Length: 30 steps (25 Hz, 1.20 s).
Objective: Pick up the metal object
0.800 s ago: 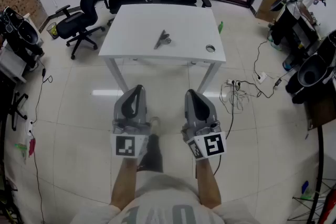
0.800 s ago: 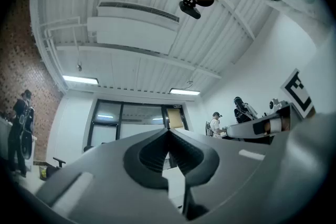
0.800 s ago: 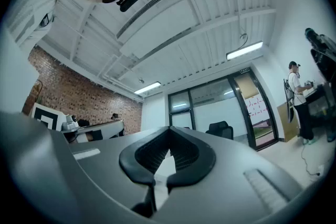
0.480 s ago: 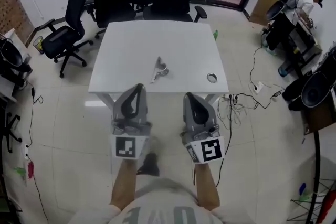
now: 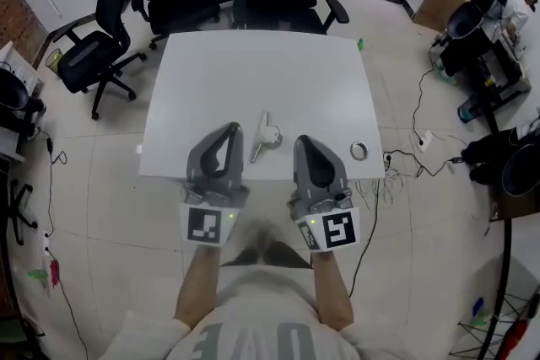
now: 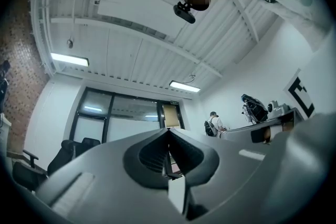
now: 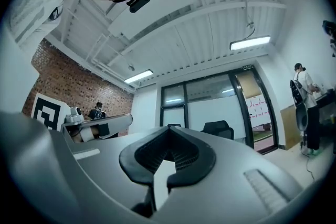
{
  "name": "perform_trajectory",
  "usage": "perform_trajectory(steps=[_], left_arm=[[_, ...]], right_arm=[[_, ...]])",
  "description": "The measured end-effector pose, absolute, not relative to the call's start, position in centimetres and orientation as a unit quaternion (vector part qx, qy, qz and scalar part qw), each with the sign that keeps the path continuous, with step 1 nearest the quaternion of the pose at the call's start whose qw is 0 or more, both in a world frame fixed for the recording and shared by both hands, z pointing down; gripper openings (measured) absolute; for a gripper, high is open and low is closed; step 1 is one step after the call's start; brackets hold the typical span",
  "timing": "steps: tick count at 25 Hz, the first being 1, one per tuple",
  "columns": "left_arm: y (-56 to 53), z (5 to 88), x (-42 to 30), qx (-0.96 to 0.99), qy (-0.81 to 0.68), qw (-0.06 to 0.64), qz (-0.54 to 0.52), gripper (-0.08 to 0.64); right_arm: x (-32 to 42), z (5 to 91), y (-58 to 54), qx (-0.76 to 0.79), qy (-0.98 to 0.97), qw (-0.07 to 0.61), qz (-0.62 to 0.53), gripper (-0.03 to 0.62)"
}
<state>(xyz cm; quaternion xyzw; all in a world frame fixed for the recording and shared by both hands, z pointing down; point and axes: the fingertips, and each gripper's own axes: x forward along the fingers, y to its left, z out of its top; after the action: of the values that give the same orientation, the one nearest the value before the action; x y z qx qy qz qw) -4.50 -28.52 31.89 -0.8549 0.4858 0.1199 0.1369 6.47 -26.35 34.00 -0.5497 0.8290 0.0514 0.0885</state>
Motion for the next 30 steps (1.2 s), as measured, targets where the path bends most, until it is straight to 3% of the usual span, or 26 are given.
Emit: perform_trajectory(steps=[13,22,30], left_arm=[[-31.8,31.8,-3.9,-0.847,0.497,0.149,0.111,0.002],[-32.9,31.6,-4.9,-0.841,0.506,0.142,0.129,0.002],[-34.3,32.1,-5.1,-0.842,0.506,0.145,0.119,0.002]], right_arm=[[6.4,38.2,-32.0,-0.546,0.834,0.074,-0.024,0.006],[5.8,55.3,-35.5,-0.57,0.779,-0.064,-0.255,0.238],[4.6,62.4,-37.6,-0.554,0.726,-0.119,-0.39,0.258]])
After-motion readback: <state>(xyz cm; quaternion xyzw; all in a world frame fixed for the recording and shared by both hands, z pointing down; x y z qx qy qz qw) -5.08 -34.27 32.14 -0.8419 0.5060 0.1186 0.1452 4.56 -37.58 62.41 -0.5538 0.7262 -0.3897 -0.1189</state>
